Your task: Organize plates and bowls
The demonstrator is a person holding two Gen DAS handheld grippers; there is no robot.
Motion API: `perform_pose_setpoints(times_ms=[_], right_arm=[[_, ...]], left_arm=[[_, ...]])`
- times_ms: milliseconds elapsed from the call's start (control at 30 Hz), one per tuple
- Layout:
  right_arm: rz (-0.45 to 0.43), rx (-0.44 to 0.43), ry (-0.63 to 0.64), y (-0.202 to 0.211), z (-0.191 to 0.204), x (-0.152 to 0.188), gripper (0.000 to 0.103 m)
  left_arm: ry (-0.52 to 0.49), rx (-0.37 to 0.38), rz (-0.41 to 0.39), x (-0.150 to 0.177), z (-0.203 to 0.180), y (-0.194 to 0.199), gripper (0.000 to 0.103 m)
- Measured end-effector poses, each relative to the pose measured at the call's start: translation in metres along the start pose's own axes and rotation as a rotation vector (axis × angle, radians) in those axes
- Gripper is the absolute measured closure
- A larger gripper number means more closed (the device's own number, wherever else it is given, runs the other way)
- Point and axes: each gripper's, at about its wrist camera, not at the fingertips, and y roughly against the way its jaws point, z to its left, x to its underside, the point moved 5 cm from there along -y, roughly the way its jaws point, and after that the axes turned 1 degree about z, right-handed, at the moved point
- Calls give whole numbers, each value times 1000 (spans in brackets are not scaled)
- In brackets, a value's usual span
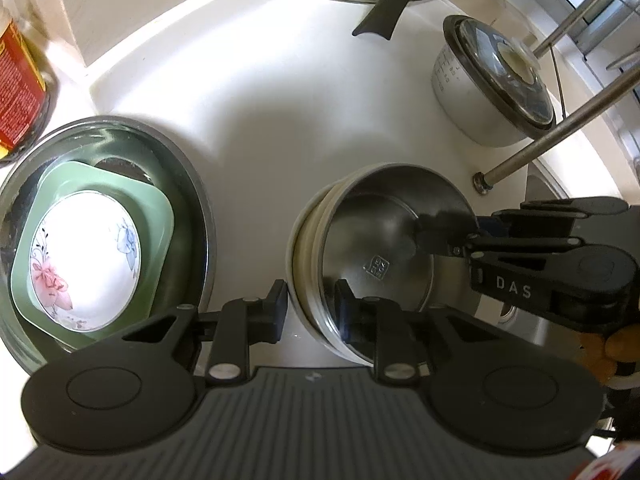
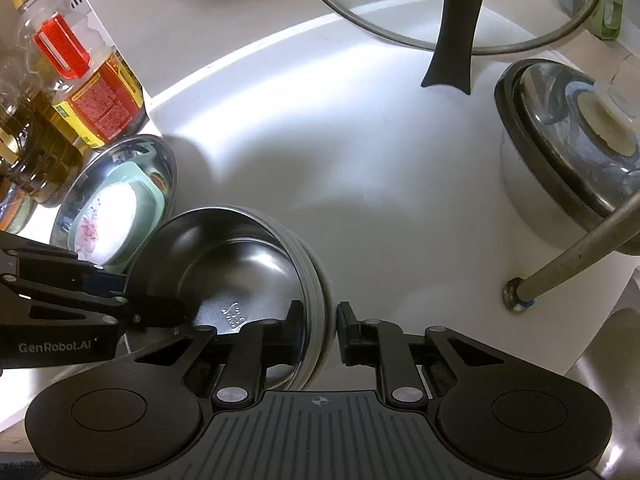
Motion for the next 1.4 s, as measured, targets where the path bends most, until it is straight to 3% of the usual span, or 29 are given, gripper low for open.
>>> perform_pose_setpoints(times_ms=[467, 1400], right_arm=[[1, 19, -73, 0, -2, -2, 87], [18, 6, -58, -4, -1, -10, 88]], left_arm=[[36, -36, -13, 0, -2, -1, 82], [54, -31, -6, -8, 4, 0, 82]])
